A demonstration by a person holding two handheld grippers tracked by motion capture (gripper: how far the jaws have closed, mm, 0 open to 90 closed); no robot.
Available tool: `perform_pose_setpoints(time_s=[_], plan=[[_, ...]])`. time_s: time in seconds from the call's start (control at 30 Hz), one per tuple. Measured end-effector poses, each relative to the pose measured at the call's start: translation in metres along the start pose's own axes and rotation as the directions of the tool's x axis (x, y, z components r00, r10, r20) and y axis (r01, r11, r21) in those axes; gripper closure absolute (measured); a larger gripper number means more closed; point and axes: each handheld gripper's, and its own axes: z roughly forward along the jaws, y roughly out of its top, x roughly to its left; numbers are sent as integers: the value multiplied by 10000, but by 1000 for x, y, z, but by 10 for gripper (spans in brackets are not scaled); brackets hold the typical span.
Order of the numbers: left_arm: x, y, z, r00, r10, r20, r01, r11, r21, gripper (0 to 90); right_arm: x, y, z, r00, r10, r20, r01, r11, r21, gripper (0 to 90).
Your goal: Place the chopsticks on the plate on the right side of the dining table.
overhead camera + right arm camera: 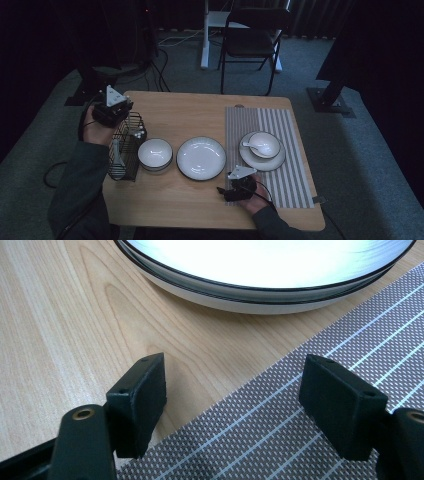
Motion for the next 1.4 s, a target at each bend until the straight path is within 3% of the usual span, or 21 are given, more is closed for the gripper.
perform_pose_setpoints(time_s=[0.7, 1.23, 1.4], plan=[[12, 2, -19, 9969, -766, -172, 749, 9934, -870, 840, 0, 0, 0, 10000, -3, 3, 3, 10000, -1, 266], [12, 10, -31, 9951, -989, 55, 986, 9844, -1459, 840, 0, 0, 0, 10000, -8, 5, 8, 10000, -7, 266], [8, 14, -34, 9965, -836, 79, 838, 9841, -1566, 841, 0, 0, 0, 10000, -6, 6, 6, 10000, -15, 266]])
